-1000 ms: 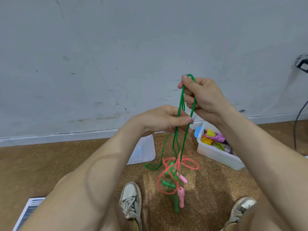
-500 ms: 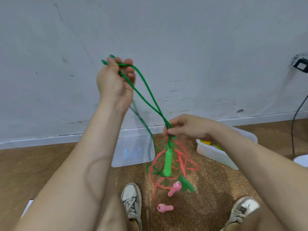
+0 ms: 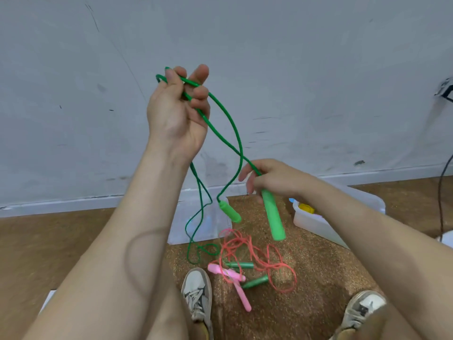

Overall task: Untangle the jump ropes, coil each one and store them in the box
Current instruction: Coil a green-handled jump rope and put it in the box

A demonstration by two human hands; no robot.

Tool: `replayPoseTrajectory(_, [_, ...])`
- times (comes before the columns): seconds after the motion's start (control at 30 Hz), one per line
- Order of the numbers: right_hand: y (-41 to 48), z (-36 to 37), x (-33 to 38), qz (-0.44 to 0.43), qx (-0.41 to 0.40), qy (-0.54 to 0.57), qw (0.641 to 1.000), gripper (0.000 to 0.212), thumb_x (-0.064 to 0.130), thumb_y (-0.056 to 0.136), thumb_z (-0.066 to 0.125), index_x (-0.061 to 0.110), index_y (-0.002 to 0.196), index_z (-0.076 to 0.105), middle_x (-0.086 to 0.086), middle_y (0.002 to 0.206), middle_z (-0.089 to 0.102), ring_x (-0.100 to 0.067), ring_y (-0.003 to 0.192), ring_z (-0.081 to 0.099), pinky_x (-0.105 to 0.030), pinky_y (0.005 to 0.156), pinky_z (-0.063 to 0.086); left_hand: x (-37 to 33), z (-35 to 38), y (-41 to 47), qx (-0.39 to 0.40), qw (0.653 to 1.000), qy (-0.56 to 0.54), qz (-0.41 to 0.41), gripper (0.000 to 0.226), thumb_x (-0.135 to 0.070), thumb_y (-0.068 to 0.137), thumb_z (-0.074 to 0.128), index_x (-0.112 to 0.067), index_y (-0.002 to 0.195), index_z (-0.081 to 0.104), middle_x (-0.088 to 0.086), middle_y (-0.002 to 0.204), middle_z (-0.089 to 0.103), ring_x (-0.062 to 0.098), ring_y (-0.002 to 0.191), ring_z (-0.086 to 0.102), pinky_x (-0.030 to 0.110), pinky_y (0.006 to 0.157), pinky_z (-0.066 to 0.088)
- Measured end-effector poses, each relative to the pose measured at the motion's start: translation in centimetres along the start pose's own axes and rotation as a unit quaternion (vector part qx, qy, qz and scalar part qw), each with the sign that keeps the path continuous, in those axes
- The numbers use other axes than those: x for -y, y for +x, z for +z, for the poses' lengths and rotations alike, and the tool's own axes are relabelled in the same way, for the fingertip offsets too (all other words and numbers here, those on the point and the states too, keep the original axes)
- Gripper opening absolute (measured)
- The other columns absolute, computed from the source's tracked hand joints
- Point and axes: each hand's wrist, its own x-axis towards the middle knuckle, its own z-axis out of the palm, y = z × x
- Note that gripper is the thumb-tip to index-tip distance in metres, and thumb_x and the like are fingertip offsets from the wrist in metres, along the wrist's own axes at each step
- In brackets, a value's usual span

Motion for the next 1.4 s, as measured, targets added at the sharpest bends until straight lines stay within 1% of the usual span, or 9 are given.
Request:
replayPoseTrajectory(0.17, [0.3,2.4,-1.0,-0.009,0.144,-0.029,0.989,0.021,0.024,0.089,0.069,0.018,0.109,0.071,0.006,0.060,0.052,-0.010,0.048,0.044,-0.023,0.052,0.038,0.2,0.1,0.2,0.013,0.989,-0.136,-0.054,0.029,-0.022,0.105,0.033,-0.012,0.081,0.046,0.010,0.065,0.064,0.007,0.036,0.047,0.014,0.033,0.037])
replayPoseTrajectory(0.33, [1.3,4.3,-2.3,0.003,0.101,0.006,0.995,0.047,0.048,0.070,0.081,0.031,0.103,0.053,-0.020,0.086,0.060,-0.018,0.065,0.056,-0.033,0.054,0.050,-0.6,-0.9,0.9,-0.009,0.969,-0.238,-0.066,0.030,-0.015,0.105,0.032,-0.009,0.079,0.046,0.013,0.063,0.062,0.010,0.035,0.048,0.017,0.030,0.036])
replayPoseTrajectory(0.5, [0.3,5.0,-0.9,-0.014,0.200,0.046,0.979,0.024,0.034,0.093,0.061,0.014,0.105,0.067,0.007,0.055,0.041,-0.010,0.044,0.037,-0.026,0.046,0.039,-0.6,-0.5,0.7,0.001,0.968,-0.245,-0.061,0.031,-0.015,0.105,0.031,-0.008,0.079,0.046,0.014,0.064,0.061,0.011,0.036,0.049,0.017,0.032,0.039])
replayPoseTrajectory(0.63, [-0.5,4.8,0.5,0.008,0.154,0.154,0.976,0.037,0.034,0.098,0.051,0.005,0.081,0.066,0.008,0.048,0.040,-0.006,0.037,0.033,-0.019,0.037,0.031,-1.0,-1.4,1.1,-0.024,0.999,0.029,-0.014,0.030,-0.036,0.104,0.032,-0.013,0.098,0.050,0.013,0.104,0.064,0.018,0.066,0.066,0.024,0.056,0.053])
replayPoseTrajectory(0.73, [-0.6,2.7,1.5,0.002,0.024,0.258,0.966,0.038,0.034,0.098,0.051,0.009,0.072,0.062,0.002,0.053,0.043,-0.007,0.038,0.034,-0.017,0.036,0.029,0.5,-3.1,0.7,-0.003,0.824,0.563,-0.065,0.051,-0.057,0.097,0.032,-0.020,0.130,0.046,0.002,0.129,0.056,0.019,0.104,0.063,0.040,0.086,0.054])
replayPoseTrajectory(0.87, [-0.6,0.6,1.6,0.004,-0.121,0.298,0.947,0.037,0.032,0.095,0.057,0.012,0.064,0.057,-0.003,0.054,0.046,-0.013,0.045,0.041,-0.019,0.041,0.035,3.9,-3.0,-2.1,0.226,0.662,0.635,-0.328,0.047,-0.052,0.095,0.040,-0.014,0.115,0.059,0.009,0.112,0.069,0.021,0.098,0.069,0.034,0.089,0.052])
replayPoseTrajectory(1.07, [0.1,-0.3,1.4,0.052,-0.162,0.342,0.924,0.029,0.025,0.101,0.047,0.007,0.084,0.063,-0.003,0.063,0.045,-0.015,0.055,0.046,-0.028,0.059,0.044,7.1,-3.4,-2.4,0.170,0.758,0.565,-0.277,0.027,-0.018,0.091,0.063,-0.001,0.112,0.065,0.015,0.103,0.072,0.026,0.091,0.069,0.040,0.091,0.054])
replayPoseTrajectory(1.2, [0.4,-0.4,1.5,0.054,-0.169,0.338,0.924,0.031,0.025,0.102,0.042,0.005,0.105,0.066,0.001,0.070,0.038,-0.013,0.060,0.042,-0.030,0.063,0.041,7.3,-3.5,-2.3,0.167,0.763,0.558,-0.281,0.025,-0.016,0.090,0.065,-0.003,0.111,0.065,0.015,0.100,0.073,0.029,0.097,0.069,0.038,0.088,0.056])
replayPoseTrajectory(1.4, [0.4,-0.6,1.5,0.066,-0.185,0.358,0.913,0.033,0.031,0.101,0.047,0.008,0.079,0.056,-0.007,0.088,0.044,-0.025,0.083,0.042,-0.039,0.077,0.039,8.2,-3.1,-2.8,0.168,0.756,0.586,-0.237,0.022,-0.012,0.083,0.072,0.001,0.101,0.070,0.018,0.097,0.072,0.028,0.090,0.070,0.034,0.076,0.058])
